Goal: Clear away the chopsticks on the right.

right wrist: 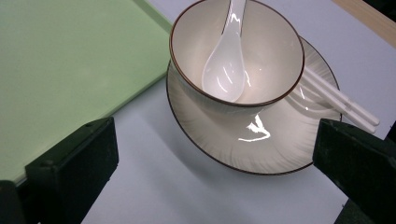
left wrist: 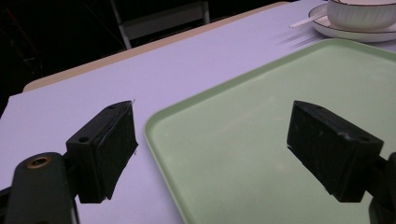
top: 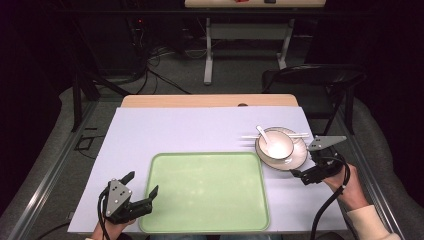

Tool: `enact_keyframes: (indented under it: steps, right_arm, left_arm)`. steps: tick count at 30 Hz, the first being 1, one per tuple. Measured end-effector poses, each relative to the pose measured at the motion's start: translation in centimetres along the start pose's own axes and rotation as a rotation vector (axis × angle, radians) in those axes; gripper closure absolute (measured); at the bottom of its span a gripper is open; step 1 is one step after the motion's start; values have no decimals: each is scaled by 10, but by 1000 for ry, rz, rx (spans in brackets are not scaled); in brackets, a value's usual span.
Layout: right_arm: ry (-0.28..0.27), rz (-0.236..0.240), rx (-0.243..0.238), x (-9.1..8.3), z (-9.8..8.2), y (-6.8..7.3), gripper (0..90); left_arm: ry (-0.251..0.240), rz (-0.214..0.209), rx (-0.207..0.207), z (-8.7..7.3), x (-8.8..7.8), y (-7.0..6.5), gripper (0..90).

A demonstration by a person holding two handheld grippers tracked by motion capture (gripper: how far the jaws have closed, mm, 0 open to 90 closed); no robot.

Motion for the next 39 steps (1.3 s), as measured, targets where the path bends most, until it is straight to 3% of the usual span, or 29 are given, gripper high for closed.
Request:
enact_keyframes:
  steps: [12, 18, 19, 39]
  right_arm:
    - [13, 0, -24, -1, 19, -18, 0]
    - [13, 0, -24, -1, 19, -18, 0]
    - [26, 0, -27, 0, 30, -35, 0]
    - [64, 13, -21, 14, 58, -83, 0]
  left_arm:
    - [2, -3, 2, 0, 0, 0, 155]
    - [2, -4, 3, 0, 0, 0, 155]
    - [3, -3, 3, 0, 0, 0, 155]
    - [4, -6, 4, 0, 0, -1, 155]
Point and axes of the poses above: each handheld gripper's, and its own axes: x roughly forward along the jaws, z roughly out of its top, y roughly to its left, the point moved 6 cm from there along x, roughly forward along the jaws, and after that the axes turned 9 degrees about -x, right-handed, at the moved point
